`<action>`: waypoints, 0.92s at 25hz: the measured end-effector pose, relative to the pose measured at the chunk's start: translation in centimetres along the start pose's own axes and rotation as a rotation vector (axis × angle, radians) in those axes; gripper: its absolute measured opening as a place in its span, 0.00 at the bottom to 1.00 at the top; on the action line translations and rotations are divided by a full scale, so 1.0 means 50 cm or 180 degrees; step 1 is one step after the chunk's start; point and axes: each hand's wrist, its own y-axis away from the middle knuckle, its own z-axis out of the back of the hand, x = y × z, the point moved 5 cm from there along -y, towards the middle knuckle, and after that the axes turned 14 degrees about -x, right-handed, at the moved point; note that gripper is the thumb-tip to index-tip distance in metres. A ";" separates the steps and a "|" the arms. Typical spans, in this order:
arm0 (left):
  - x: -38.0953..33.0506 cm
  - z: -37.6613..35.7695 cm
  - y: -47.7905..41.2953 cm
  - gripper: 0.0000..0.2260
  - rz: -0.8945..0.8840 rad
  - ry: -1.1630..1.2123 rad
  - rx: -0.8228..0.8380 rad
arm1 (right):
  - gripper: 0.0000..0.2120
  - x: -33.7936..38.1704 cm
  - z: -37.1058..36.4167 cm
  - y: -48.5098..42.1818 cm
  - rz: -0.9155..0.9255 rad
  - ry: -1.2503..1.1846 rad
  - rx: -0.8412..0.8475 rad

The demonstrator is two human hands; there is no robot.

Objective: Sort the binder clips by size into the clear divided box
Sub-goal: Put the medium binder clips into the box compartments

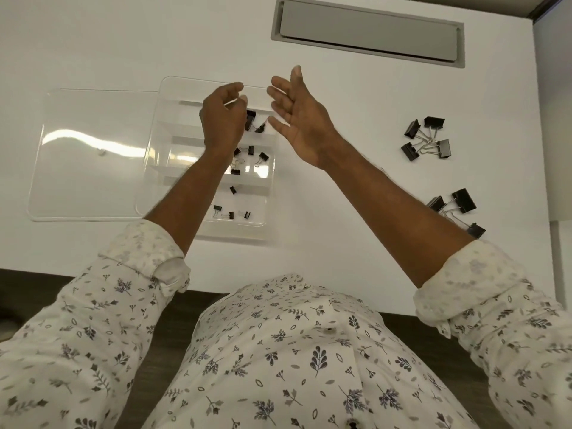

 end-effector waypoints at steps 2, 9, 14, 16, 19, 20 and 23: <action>0.007 -0.003 -0.002 0.10 -0.0013 0.0054 -0.0054 | 0.28 0.006 0.014 -0.011 0.0199 -0.0104 -0.0167; 0.020 -0.064 0.068 0.15 -0.0178 0.0268 0.0340 | 0.16 -0.038 0.201 -0.030 0.1747 0.1786 -0.1233; 0.003 -0.150 0.163 0.15 -0.0614 -0.0100 0.1029 | 0.19 -0.131 0.297 -0.037 0.2417 0.4319 -0.0401; 0.019 -0.172 0.185 0.17 -0.0835 -0.0459 0.1345 | 0.19 -0.157 0.297 -0.022 0.2375 0.4594 -0.0217; 0.077 -0.197 0.200 0.20 -0.1143 -0.1215 0.1719 | 0.17 -0.169 0.276 0.012 0.2519 0.4543 -0.0205; 0.068 -0.228 0.234 0.20 -0.1277 -0.1431 0.1885 | 0.16 -0.156 0.317 0.027 0.2591 0.4540 -0.0378; 0.043 -0.257 0.257 0.18 -0.1618 -0.1744 0.1796 | 0.17 -0.133 0.364 0.039 0.2638 0.4494 -0.0640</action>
